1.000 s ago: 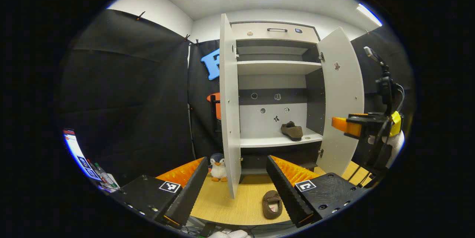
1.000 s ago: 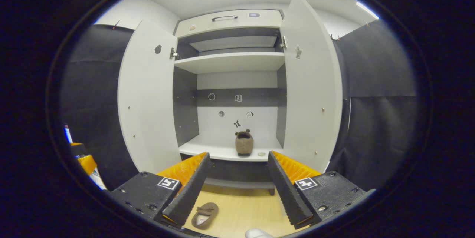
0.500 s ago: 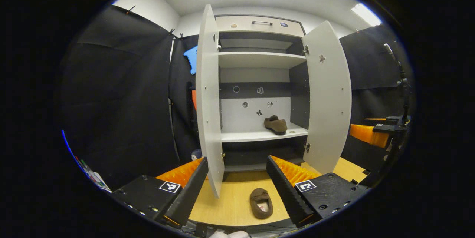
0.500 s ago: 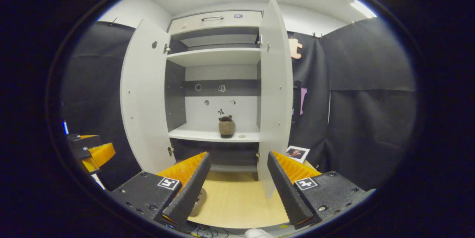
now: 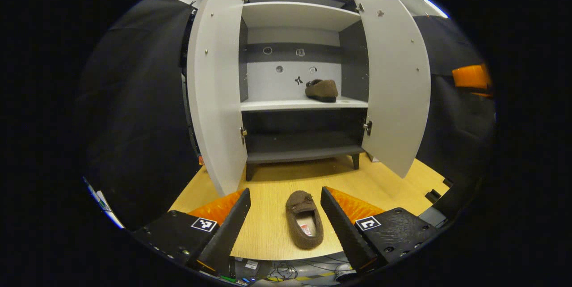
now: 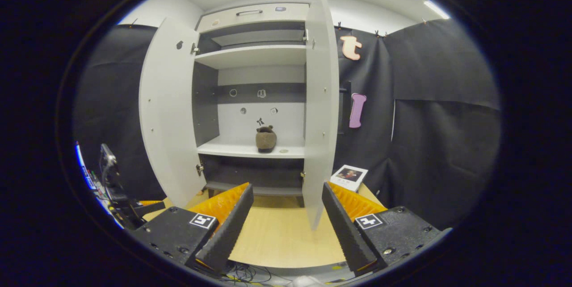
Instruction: Grab one shoe with the right hand and put it into the shoe cabinet, grab the other shoe with the left hand and put it into the shoe cabinet; then close the right door with the right hand and the left door with the left hand.
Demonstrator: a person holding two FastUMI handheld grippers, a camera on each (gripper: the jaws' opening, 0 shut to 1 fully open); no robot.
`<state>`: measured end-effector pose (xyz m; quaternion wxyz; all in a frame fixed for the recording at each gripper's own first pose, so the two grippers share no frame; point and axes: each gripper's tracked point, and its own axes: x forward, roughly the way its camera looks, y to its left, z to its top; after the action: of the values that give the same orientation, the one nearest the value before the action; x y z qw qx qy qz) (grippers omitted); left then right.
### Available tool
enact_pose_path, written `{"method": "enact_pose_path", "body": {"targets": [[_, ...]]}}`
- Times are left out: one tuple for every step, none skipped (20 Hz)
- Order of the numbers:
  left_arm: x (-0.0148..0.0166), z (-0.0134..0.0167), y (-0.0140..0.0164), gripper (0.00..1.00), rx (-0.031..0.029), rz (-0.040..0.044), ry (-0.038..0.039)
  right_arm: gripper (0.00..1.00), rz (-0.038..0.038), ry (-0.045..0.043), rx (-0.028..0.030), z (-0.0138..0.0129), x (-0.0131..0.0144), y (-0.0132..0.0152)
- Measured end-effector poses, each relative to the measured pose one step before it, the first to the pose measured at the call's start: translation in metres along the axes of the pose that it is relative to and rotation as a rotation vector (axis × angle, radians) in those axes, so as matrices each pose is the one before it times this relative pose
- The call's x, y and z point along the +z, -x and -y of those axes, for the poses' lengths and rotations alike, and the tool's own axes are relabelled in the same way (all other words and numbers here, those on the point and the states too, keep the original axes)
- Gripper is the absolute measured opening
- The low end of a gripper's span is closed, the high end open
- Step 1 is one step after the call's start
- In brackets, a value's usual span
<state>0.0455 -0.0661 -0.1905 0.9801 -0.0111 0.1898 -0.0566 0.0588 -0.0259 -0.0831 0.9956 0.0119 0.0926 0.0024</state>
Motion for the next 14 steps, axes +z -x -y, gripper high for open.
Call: {"method": "enact_pose_path", "body": {"targets": [[-0.01241, 0.00266, -0.00308, 0.96, -0.00756, -0.03024, 0.00772, 0.98, -0.00890, -0.00170, -0.00476, 0.00389, -0.00177, -0.00133], [-0.01117, 0.00081, -0.00374, 0.96, -0.00075, -0.03180, 0.00539, 0.98, -0.01662, -0.00375, -0.00801, 0.00452, -0.00341, -0.00118], [-0.01103, 0.00108, -0.00176, 0.97, -0.00092, -0.03961, 0.00652, 0.98, -0.01266, -0.00788, -0.00455, 0.00332, -0.00343, -0.00107], [-0.00949, 0.00091, -0.00389, 0.96, -0.00126, -0.02466, 0.00312, 0.98, -0.01174, -0.00433, -0.00570, 0.00332, -0.00366, -0.00268], [-0.00795, 0.00092, -0.00394, 0.97, -0.00245, -0.02534, 0.00165, 0.99, -0.01193, -0.00155, -0.00604, 0.00309, -0.00262, -0.00218], [-0.00455, -0.00138, -0.00593, 0.96, -0.00203, -0.01587, -0.00462, 0.98, -0.00975, 0.00094, -0.00515, 0.00293, -0.00139, -0.00166], [-0.00396, -0.00004, -0.00558, 0.97, -0.00819, -0.01313, -0.00679, 0.98, -0.00883, 0.00294, -0.00484, 0.00236, -0.00121, -0.00220], [-0.00804, 0.00124, -0.00714, 0.96, -0.00229, -0.02320, -0.00798, 0.98, -0.00843, 0.00366, -0.00339, 0.00240, -0.00080, -0.00244], [-0.00590, 0.00000, -0.00596, 0.96, -0.00156, -0.01798, -0.00193, 0.98, -0.00552, 0.00367, -0.00296, 0.00280, -0.00068, -0.00308], [-0.00240, -0.00101, -0.00563, 0.96, 0.00551, -0.01528, 0.00563, 0.99, -0.00470, 0.00128, -0.00339, 0.00235, 0.00009, -0.00232], [-0.00386, -0.00026, -0.00537, 0.96, 0.00206, -0.01939, 0.01001, 0.99, -0.00200, -0.00111, -0.00481, 0.00227, 0.00088, -0.00287], [-0.00203, 0.00100, -0.00549, 0.96, -0.00132, -0.00880, 0.00802, 0.98, -0.00573, -0.00264, -0.00412, 0.00202, 0.00009, -0.00329], [-0.00147, -0.00051, -0.00618, 0.97, 0.00319, -0.01237, -0.00364, 0.98, -0.00793, -0.00549, -0.00191, 0.00243, -0.00144, -0.00326], [-0.00190, -0.00310, -0.00544, 0.96, 0.00787, -0.00951, -0.00926, 0.99, -0.00755, -0.00473, -0.00134, 0.00178, -0.00004, -0.00327]]}}
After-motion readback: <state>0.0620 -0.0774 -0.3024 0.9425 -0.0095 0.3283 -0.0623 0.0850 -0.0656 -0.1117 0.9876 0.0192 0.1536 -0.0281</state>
